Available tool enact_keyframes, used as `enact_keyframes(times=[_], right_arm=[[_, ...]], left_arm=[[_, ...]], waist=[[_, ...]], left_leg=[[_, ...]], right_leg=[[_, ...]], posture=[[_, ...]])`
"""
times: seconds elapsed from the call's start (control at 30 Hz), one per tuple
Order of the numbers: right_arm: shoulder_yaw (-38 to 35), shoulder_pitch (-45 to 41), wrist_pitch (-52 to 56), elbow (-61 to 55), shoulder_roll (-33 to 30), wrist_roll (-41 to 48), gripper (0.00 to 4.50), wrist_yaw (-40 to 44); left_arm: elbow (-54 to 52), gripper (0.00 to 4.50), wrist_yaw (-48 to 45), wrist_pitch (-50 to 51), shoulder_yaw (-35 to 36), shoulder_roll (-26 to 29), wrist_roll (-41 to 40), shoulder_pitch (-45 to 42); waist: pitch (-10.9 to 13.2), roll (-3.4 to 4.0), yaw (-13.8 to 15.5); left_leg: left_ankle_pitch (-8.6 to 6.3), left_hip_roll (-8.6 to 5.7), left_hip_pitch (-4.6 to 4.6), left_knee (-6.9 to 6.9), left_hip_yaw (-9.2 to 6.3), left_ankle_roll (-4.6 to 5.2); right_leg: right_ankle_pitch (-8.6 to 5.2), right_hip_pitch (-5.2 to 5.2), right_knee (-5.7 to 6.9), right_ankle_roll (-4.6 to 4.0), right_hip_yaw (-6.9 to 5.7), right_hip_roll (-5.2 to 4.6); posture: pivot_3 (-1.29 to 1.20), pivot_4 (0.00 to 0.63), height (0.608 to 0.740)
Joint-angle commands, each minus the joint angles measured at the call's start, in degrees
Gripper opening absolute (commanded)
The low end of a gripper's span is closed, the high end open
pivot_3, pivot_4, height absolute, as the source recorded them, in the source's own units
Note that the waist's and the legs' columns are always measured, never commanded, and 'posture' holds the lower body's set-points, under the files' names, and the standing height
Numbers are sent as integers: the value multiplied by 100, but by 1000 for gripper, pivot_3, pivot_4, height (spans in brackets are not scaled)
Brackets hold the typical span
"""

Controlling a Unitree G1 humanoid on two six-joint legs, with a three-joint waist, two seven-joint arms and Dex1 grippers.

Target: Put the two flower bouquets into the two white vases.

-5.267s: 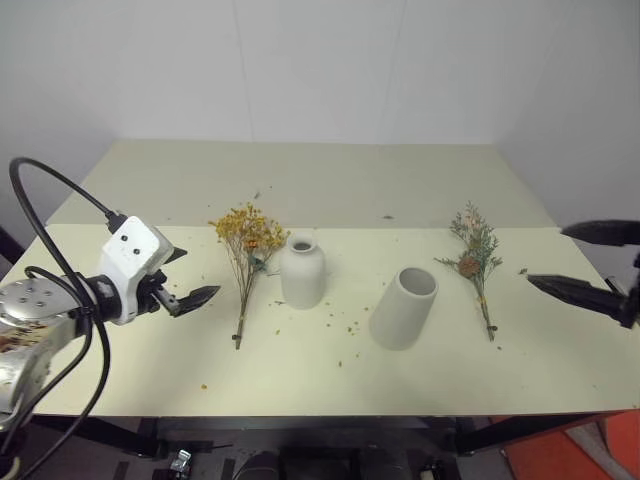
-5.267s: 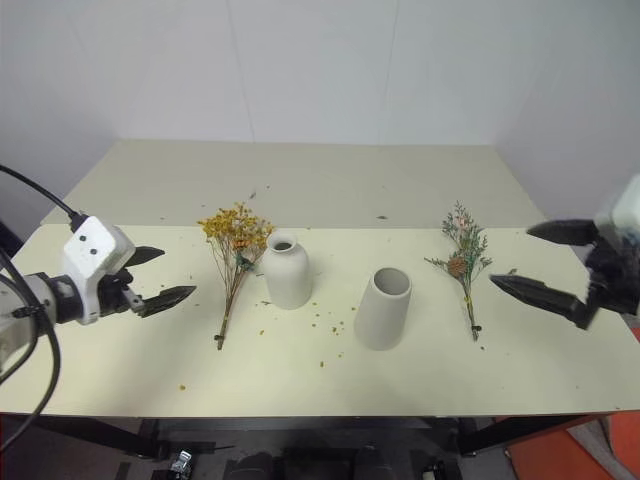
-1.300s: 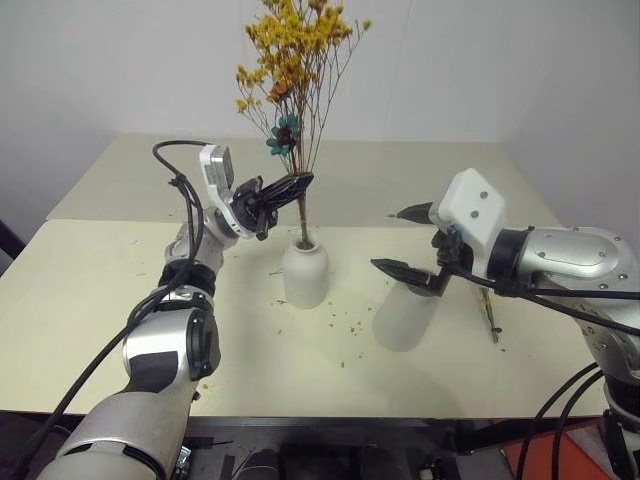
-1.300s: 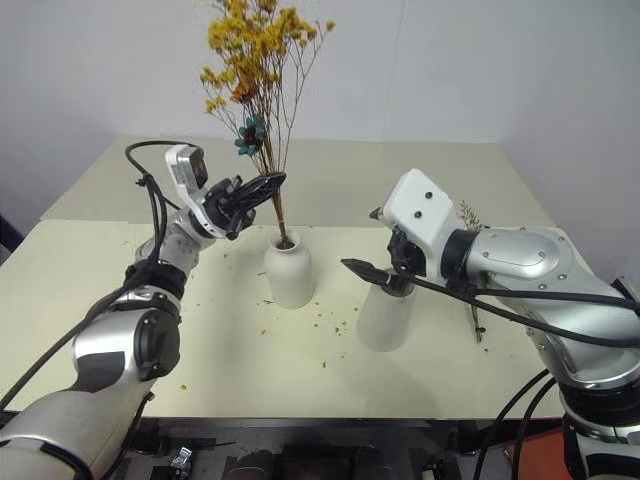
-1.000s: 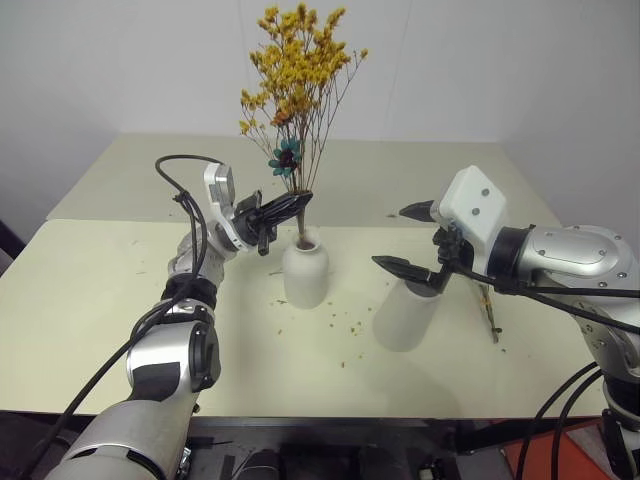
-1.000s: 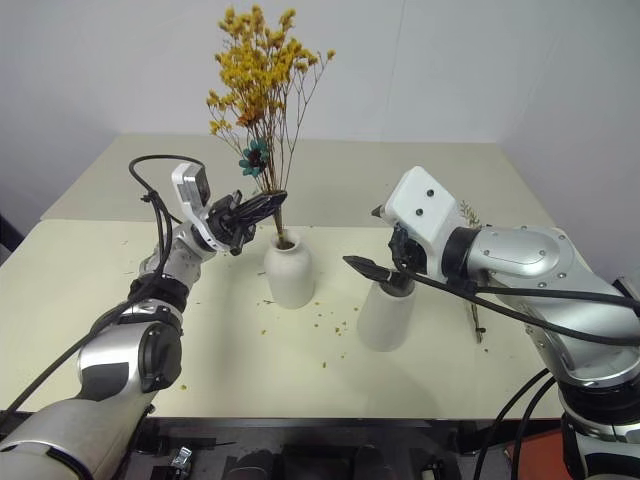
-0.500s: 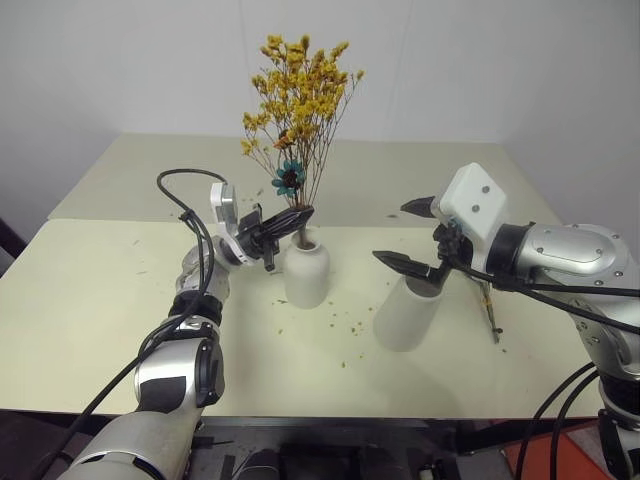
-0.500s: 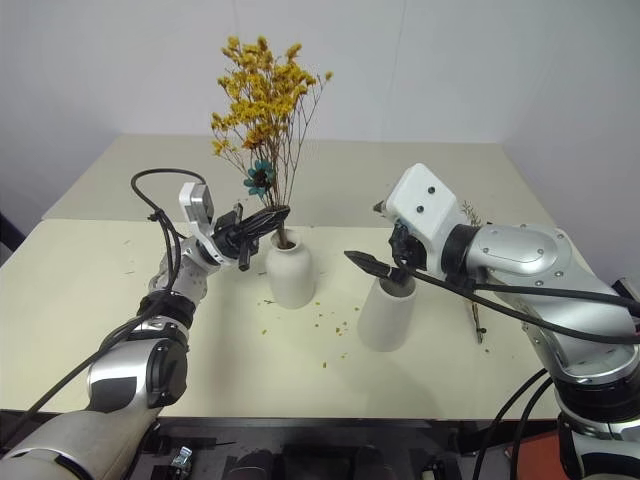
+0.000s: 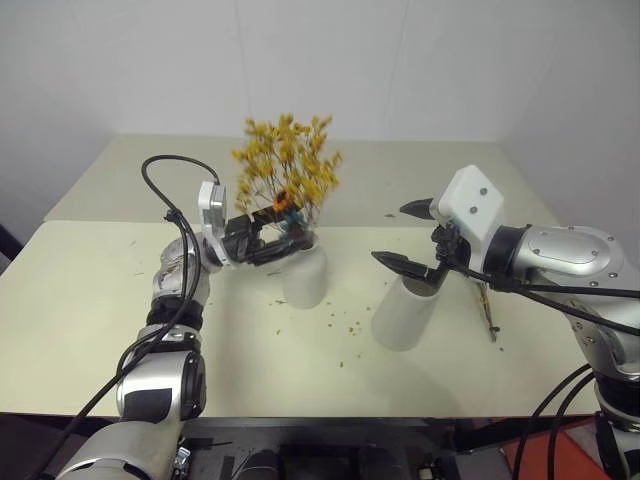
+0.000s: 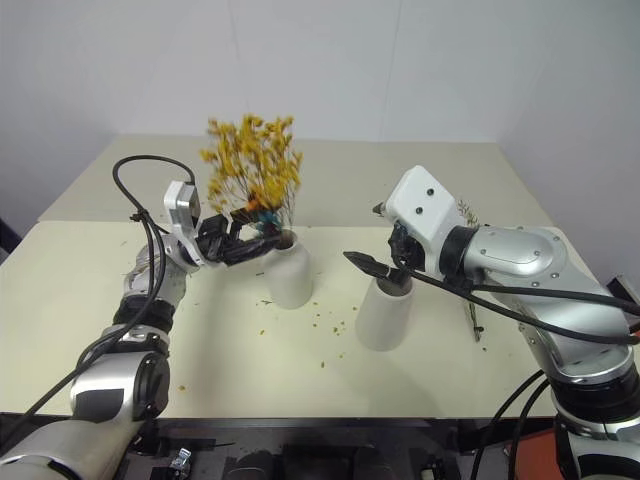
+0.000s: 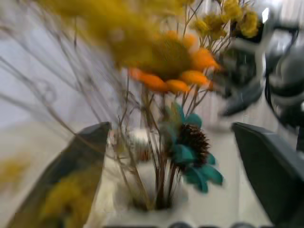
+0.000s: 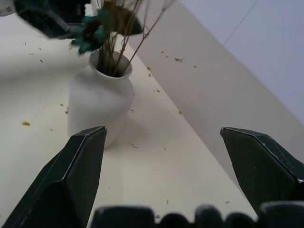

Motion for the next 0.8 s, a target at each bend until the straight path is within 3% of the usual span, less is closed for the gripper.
enact_keyframes(times=[0.03,0.3,0.53,0.8], right_arm=[[-84,-42,-212,-44,67,-72,4500,-36],[-62,-123,-226,8,168,-130,4500,-12],[-303,-24,-36,-152,10,-17,4500,-4],[-348,98,-30,-160,-37,-4,4500,-4]], left_arm=[[-374,4474,432,266,-135,200,144,-161],[-628,4474,1003,164,-143,368,277,-155],[-2112,4474,557,1323,1,900,-548,293],[-3286,4474,832,1907,65,1490,-842,860]], waist=[[0,0,22],[0,0,29],[0,1,-15],[0,1,-3]], left_leg=[[0,0,-1,2,0,0],[0,0,-1,1,0,0],[0,3,0,-3,1,0],[0,5,3,-1,1,0]], right_leg=[[0,0,0,0,0,0],[0,1,-3,0,0,0],[-1,0,-3,-1,0,0],[-4,0,0,1,-1,0]], posture=[[0,150,740],[0,150,740],[0,150,740],[0,150,740]])
